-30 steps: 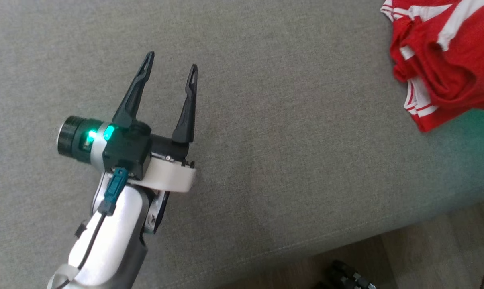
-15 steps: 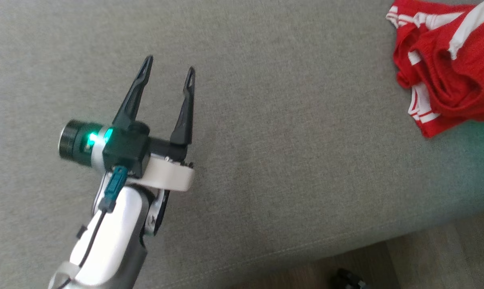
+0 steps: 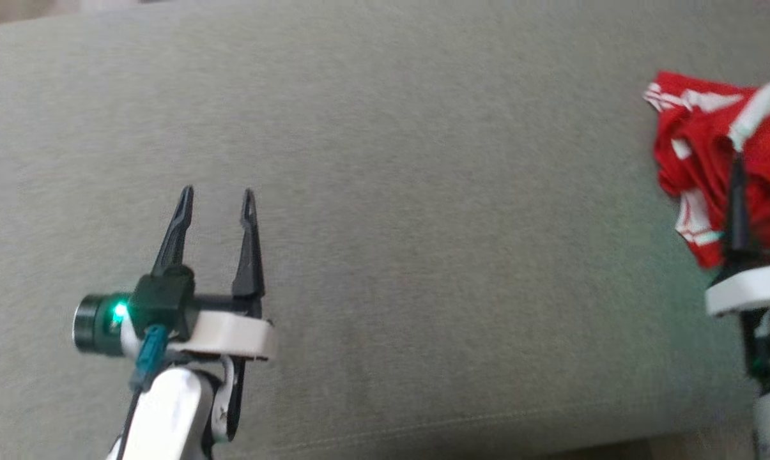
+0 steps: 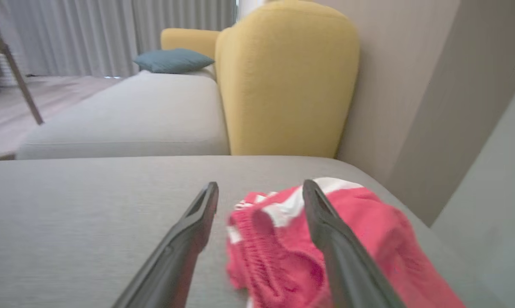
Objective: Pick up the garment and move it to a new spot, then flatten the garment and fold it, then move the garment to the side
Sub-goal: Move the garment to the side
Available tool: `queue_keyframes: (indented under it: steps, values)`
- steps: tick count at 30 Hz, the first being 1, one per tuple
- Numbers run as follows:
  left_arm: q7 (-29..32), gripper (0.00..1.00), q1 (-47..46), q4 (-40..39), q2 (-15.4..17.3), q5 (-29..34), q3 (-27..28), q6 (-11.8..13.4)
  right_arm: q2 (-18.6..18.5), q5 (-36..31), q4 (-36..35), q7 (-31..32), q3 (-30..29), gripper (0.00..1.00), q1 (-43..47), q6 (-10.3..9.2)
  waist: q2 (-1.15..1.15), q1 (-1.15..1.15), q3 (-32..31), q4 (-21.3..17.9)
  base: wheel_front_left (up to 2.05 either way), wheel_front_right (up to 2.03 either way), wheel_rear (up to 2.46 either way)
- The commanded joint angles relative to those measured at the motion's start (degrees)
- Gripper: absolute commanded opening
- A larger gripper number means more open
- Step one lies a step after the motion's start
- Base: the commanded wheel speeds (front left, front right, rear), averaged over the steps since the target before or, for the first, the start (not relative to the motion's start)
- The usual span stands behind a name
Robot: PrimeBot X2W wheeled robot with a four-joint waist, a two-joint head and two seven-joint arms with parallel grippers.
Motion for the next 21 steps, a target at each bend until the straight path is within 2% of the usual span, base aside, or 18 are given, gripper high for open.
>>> queue_keyframes:
  steps: [1, 5, 10, 21]
  values:
    - [-0.69, 1.00, -0.80, -2.04, 0.86, -0.40, 2.38, 0.51, -0.42, -0.30, -3.18, 0.37, 1.26, 1.00, 0.16, 0.37, 0.00, 0.00, -2.06, 2.50, 0.00, 0.00, 0.00]
    - [-0.69, 1.00, 1.14, -1.85, 1.68, -0.74, 3.91, 1.04, 2.89, -0.01, -9.81, 2.69, 3.42, 1.00, 3.64, 0.37, 0.00, 0.00, -3.51, 5.04, 0.00, 0.00, 0.00]
    - [-0.69, 1.00, 3.82, -1.61, 2.50, -1.17, 5.13, 0.98, 5.48, -0.15, -14.48, 4.40, 5.71, 1.00, 6.99, 0.37, 0.00, 0.00, -5.63, 6.84, 0.00, 0.00, 0.00]
    - [-0.70, 1.00, 8.98, -0.53, 3.02, -3.53, 5.11, -1.11, 7.91, 0.06, -18.43, 6.63, 7.01, 1.00, 13.97, 0.37, 0.00, 0.00, -11.04, 5.78, 0.00, 0.00, 0.00]
